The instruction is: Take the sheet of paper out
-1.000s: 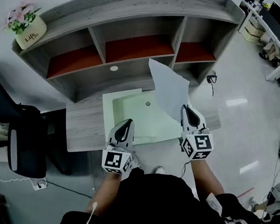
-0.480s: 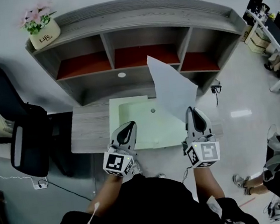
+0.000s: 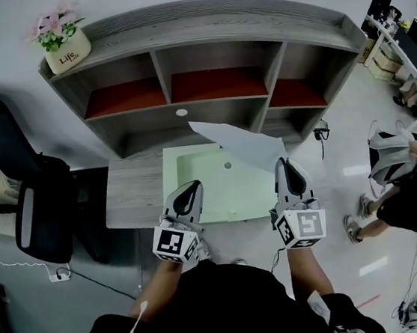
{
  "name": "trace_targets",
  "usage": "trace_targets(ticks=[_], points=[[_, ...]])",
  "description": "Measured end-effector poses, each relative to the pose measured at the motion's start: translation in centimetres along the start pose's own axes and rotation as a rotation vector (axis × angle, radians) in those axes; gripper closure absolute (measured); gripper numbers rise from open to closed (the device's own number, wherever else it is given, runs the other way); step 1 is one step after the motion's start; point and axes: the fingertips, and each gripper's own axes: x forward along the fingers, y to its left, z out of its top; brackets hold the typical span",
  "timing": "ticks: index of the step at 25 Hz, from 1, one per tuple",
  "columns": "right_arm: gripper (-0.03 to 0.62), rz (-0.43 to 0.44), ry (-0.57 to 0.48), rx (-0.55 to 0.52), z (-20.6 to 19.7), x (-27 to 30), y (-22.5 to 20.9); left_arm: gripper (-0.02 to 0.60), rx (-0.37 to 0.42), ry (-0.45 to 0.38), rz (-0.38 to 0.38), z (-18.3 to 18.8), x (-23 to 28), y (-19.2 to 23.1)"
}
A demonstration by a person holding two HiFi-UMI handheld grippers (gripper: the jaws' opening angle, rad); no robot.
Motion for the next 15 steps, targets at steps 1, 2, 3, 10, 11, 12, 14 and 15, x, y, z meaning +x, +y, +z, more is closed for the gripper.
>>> trace_targets(ticks=[1, 2, 3, 10, 11, 12, 14, 15], points=[[0.571, 0.001, 0.0, 0.0, 0.0, 0.06, 0.08, 0.575, -0.001, 0.0, 0.001, 0.0, -0.04, 0.06], [0.571, 0.002, 0.001, -0.001, 0.03, 0.13, 0.14, 0.575, -0.002, 0.001, 0.003, 0.01, -0.06, 0.13], [0.571, 0.003, 0.002, -0.002, 0.05, 0.21, 0.18, 0.575, -0.001, -0.001, 0.004, 0.08, -0.06, 0.18], [0.571, 0.008, 0.007, 0.001, -0.16, 0.76, 0.29, 0.575, -0.01, 0.002, 0.015, -0.23, -0.06, 0.67], [0.571, 0.007, 0.009, 0.001, -0.2, 0.83, 0.3, 0.576, -0.011, 0.003, 0.016, -0.29, -0.04, 0.73], [0.571, 0.007, 0.01, 0.001, -0.23, 0.9, 0.3, 0.575, -0.011, 0.004, 0.016, -0.3, -0.01, 0.76], [0.571, 0.008, 0.013, 0.001, -0.34, 1.01, 0.31, 0.575, -0.008, 0.001, 0.014, -0.17, 0.04, 0.76], [0.571, 0.008, 0.014, 0.0, -0.39, 1.06, 0.31, 0.575, -0.005, -0.001, 0.012, -0.07, 0.07, 0.74]])
